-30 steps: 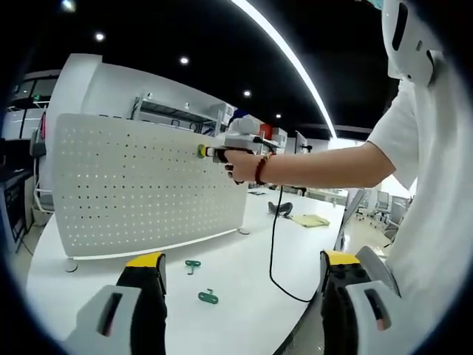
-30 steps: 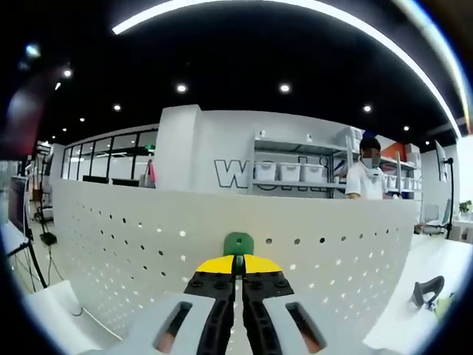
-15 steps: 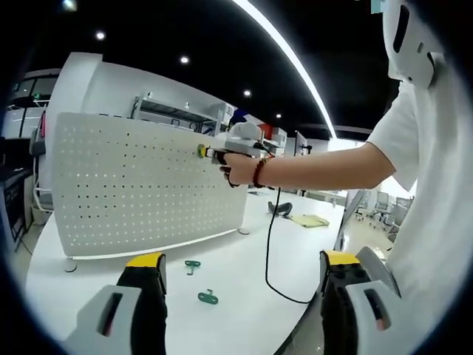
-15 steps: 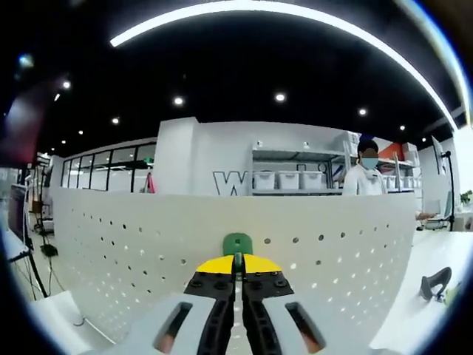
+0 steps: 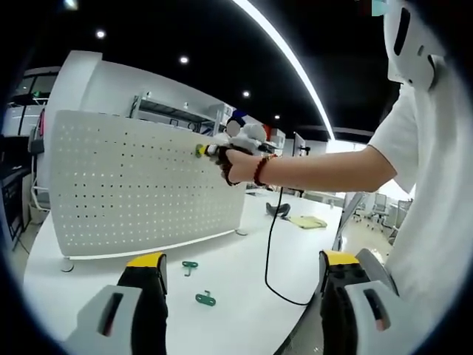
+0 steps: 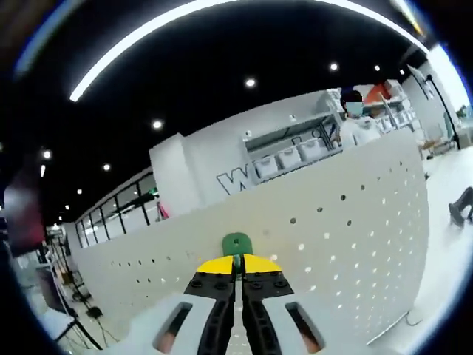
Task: Insert the hook assembly into the mounting plate slot until the hook locks in place.
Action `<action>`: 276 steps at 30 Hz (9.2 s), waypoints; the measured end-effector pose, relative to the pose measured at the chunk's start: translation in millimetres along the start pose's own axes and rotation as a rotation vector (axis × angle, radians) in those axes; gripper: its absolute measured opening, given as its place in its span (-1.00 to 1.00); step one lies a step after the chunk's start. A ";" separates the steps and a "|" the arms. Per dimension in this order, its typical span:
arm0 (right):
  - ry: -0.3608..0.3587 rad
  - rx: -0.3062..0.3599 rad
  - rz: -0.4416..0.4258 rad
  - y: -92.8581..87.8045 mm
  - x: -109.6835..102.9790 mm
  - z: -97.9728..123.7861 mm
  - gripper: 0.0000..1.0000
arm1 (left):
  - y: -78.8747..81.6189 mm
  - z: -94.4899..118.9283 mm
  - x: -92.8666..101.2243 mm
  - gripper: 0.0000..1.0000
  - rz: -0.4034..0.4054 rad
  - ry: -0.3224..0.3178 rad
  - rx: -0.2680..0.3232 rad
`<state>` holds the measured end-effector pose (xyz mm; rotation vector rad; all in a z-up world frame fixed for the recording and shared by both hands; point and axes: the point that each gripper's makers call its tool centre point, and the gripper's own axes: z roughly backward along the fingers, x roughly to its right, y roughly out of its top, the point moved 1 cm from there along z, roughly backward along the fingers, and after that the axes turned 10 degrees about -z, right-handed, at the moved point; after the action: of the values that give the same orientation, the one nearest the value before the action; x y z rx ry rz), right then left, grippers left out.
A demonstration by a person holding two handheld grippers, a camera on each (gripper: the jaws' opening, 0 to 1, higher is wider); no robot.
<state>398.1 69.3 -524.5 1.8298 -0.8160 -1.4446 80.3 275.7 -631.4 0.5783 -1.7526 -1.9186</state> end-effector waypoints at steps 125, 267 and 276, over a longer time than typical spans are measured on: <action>0.197 -0.466 0.260 -153.5 9.8 160.2 -0.59 | -45.5 -24.3 -8.4 0.54 0.131 0.008 -0.134; 0.070 -0.588 0.076 -199.7 63.0 235.7 -0.41 | -198.0 -141.7 -44.1 -0.57 0.366 0.235 -0.705; 0.065 -0.579 0.066 -197.9 63.6 234.8 -0.42 | -201.3 -140.4 -53.2 -0.82 0.325 0.241 -0.716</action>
<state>195.2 107.5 -760.5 1.3849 -0.3639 -1.3874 194.3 210.0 -845.3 0.2251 -0.8507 -1.9596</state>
